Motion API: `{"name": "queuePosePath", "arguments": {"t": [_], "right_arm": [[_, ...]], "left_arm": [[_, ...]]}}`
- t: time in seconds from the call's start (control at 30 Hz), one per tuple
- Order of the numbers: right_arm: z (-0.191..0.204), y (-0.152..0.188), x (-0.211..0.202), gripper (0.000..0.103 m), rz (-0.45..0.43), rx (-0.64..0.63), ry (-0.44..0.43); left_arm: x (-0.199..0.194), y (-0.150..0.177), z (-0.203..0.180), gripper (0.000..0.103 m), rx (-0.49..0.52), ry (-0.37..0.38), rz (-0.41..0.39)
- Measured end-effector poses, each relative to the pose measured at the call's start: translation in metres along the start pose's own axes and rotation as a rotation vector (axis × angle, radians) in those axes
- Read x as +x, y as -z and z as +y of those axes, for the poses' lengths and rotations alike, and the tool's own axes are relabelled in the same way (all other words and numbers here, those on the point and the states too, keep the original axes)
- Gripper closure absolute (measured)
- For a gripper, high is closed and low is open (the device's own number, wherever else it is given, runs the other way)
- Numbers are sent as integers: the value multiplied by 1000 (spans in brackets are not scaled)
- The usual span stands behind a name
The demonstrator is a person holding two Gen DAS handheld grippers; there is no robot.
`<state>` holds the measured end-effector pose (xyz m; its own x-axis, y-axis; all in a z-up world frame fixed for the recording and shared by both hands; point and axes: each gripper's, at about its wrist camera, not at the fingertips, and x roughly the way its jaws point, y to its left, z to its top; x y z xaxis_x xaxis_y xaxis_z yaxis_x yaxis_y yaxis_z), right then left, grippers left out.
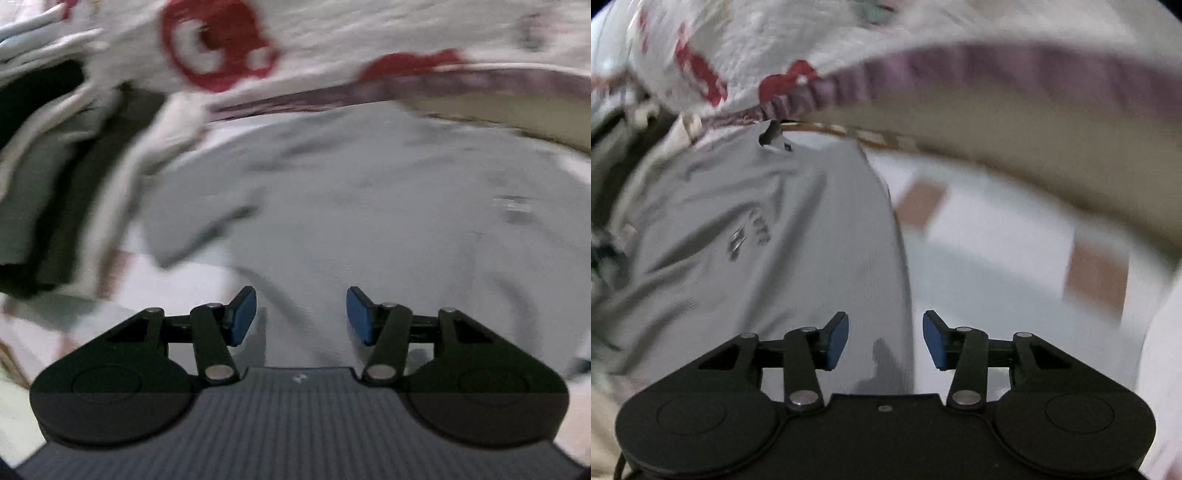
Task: Fold clothes
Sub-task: 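Open both grippers to lay the grey shirt flat on the mat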
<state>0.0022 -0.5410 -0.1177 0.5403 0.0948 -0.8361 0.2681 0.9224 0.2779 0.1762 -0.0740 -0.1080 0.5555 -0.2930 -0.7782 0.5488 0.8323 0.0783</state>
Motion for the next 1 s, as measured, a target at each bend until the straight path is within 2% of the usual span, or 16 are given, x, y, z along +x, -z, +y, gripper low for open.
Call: {"name": "queuePosePath", "arguments": {"t": [0.1, 0.17, 0.27, 0.33, 0.4, 0.47, 0.6, 0.7, 0.8, 0.83, 0.87, 0.9, 0.93, 1.0], "right_arm": [[-28, 40, -15, 53, 29, 131, -105], [-28, 62, -21, 53, 28, 126, -124], [-18, 83, -27, 53, 31, 17, -126], [-8, 95, -30, 53, 49, -100, -109], [-2, 107, -29, 53, 77, -182, -91], [-5, 114, -25, 53, 89, -177, -93], [-8, 120, -19, 53, 45, -202, -97], [8, 123, -11, 48, -3, -327, -63], [28, 130, 0, 36, -64, -458, 0], [32, 132, 2, 37, -98, -471, 7], [34, 132, 3, 39, -128, -471, 16], [34, 132, 3, 66, -164, -449, 22], [31, 130, 0, 97, -194, -423, 48], [25, 124, -8, 98, -256, -370, 100]], "left_arm": [[-17, 0, -40, 48, 43, 114, -16], [-16, -1, -67, 47, 82, 171, -3], [-11, -1, -109, 47, 143, 240, 20], [-7, 1, -135, 47, 186, 275, 35], [-2, 4, -151, 47, 227, 288, 59], [3, 7, -167, 47, 268, 300, 83], [13, 12, -200, 43, 351, 324, 132], [21, 16, -224, 42, 413, 342, 169], [23, 21, -227, 42, 434, 292, 169], [23, 22, -225, 38, 437, 269, 166], [23, 24, -224, 36, 440, 246, 163], [23, 25, -222, 36, 434, 230, 165], [22, 24, -218, 36, 415, 226, 173], [18, 22, -208, 36, 370, 237, 182]]}}
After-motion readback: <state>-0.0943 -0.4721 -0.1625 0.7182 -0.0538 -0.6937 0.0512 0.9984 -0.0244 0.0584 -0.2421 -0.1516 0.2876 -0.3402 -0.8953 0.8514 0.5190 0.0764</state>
